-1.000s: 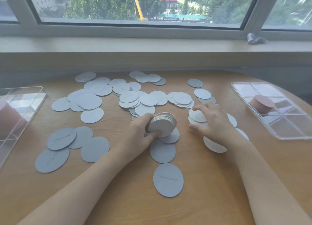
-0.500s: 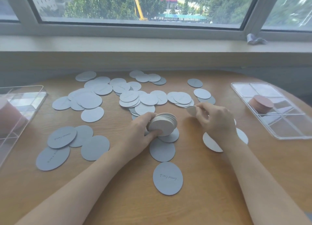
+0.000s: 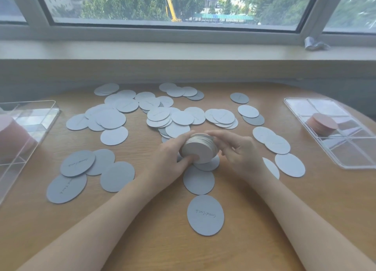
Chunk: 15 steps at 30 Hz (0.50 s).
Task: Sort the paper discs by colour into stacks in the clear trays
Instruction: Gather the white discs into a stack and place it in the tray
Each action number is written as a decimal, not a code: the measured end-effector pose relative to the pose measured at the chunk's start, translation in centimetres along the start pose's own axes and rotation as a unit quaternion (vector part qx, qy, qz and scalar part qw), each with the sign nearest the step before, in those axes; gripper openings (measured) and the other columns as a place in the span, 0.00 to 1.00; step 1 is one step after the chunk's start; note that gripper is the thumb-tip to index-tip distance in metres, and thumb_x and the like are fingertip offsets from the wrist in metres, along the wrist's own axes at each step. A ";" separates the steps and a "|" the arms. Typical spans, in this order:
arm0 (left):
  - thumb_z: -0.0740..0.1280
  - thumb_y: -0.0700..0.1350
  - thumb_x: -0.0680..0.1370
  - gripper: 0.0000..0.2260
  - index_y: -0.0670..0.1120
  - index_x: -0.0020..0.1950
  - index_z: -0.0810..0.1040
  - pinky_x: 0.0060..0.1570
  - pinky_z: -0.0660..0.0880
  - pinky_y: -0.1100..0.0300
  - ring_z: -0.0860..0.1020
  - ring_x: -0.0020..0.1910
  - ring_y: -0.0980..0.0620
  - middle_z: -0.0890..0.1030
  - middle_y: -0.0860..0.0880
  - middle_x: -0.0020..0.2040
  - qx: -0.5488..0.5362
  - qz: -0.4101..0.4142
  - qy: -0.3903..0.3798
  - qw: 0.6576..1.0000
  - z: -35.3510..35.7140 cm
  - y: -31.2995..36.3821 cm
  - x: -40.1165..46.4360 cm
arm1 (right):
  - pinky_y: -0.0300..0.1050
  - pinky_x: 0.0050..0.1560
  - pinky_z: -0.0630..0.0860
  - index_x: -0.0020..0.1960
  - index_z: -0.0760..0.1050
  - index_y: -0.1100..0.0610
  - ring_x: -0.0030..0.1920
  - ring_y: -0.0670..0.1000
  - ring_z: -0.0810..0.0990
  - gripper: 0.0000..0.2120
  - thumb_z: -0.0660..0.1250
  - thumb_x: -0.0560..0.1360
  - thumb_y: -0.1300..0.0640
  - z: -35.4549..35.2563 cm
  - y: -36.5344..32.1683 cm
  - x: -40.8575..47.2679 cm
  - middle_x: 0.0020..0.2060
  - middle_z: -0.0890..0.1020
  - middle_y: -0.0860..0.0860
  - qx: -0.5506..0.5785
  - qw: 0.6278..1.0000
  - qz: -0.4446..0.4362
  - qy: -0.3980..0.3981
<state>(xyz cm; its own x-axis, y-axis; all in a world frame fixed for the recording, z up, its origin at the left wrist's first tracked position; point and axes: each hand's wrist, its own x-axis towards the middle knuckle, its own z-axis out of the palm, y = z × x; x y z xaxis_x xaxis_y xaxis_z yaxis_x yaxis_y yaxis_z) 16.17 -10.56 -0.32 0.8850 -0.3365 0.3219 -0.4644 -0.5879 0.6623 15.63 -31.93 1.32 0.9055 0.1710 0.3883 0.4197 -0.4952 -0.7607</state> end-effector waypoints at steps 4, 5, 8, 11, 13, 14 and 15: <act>0.72 0.52 0.77 0.24 0.51 0.72 0.71 0.58 0.68 0.65 0.73 0.57 0.58 0.78 0.55 0.60 0.028 0.007 0.008 1.000 0.3 -0.3 -0.2 | 0.38 0.63 0.69 0.69 0.75 0.49 0.63 0.39 0.76 0.17 0.57 0.83 0.48 0.0 -0.1 0.0 0.61 0.80 0.38 -0.067 0.994 -0.027 -0.085; 0.70 0.54 0.78 0.23 0.52 0.72 0.71 0.59 0.68 0.62 0.71 0.58 0.56 0.77 0.56 0.59 0.045 0.010 0.006 0.999 0.4 -0.3 -0.2 | 0.38 0.65 0.66 0.73 0.70 0.49 0.64 0.39 0.73 0.21 0.55 0.83 0.44 0.2 0.0 0.0 0.63 0.78 0.39 -0.094 0.989 -0.032 -0.105; 0.66 0.55 0.80 0.25 0.49 0.74 0.65 0.62 0.65 0.59 0.67 0.59 0.54 0.74 0.54 0.62 0.099 0.014 -0.005 0.995 0.6 0.1 -0.4 | 0.37 0.67 0.60 0.80 0.55 0.52 0.67 0.43 0.68 0.30 0.59 0.81 0.47 1.2 0.2 0.0 0.69 0.70 0.43 -0.154 0.976 -0.046 -0.146; 0.65 0.58 0.79 0.32 0.49 0.78 0.58 0.67 0.60 0.61 0.64 0.64 0.53 0.69 0.53 0.70 0.107 0.015 -0.017 0.994 0.7 0.3 -0.5 | 0.45 0.72 0.63 0.80 0.49 0.50 0.73 0.51 0.65 0.34 0.60 0.78 0.58 2.0 0.3 -0.1 0.76 0.63 0.48 -0.138 0.976 -0.046 -0.160; 0.65 0.56 0.80 0.33 0.49 0.80 0.54 0.68 0.57 0.62 0.61 0.67 0.54 0.66 0.53 0.74 0.094 0.010 -0.024 0.995 0.6 0.5 -0.4 | 0.48 0.71 0.66 0.80 0.49 0.51 0.74 0.51 0.65 0.37 0.57 0.75 0.62 1.9 0.3 -0.2 0.76 0.63 0.49 -0.128 0.978 -0.041 -0.157; 0.65 0.55 0.81 0.32 0.49 0.80 0.53 0.68 0.57 0.62 0.61 0.67 0.55 0.65 0.54 0.74 0.090 0.011 -0.027 0.996 0.6 0.6 -0.3 | 0.49 0.70 0.67 0.80 0.49 0.51 0.74 0.51 0.64 0.37 0.57 0.74 0.64 1.8 0.3 -0.3 0.76 0.62 0.49 -0.128 0.979 -0.040 -0.155; 0.64 0.53 0.81 0.31 0.49 0.80 0.54 0.68 0.57 0.62 0.61 0.66 0.56 0.65 0.54 0.75 0.086 0.014 -0.028 0.996 0.5 0.6 -0.3 | 0.50 0.70 0.68 0.80 0.49 0.50 0.74 0.51 0.64 0.38 0.57 0.74 0.66 1.7 0.3 -0.3 0.77 0.62 0.49 -0.131 0.979 -0.038 -0.154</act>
<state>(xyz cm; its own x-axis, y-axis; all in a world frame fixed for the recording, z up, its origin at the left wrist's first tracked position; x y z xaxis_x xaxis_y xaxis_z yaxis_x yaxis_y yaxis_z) 15.61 -11.21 -0.40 0.8706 -0.3926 0.2966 -0.4921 -0.6932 0.5266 15.59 -30.66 0.08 0.8650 0.4447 0.2324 0.4927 -0.6650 -0.5613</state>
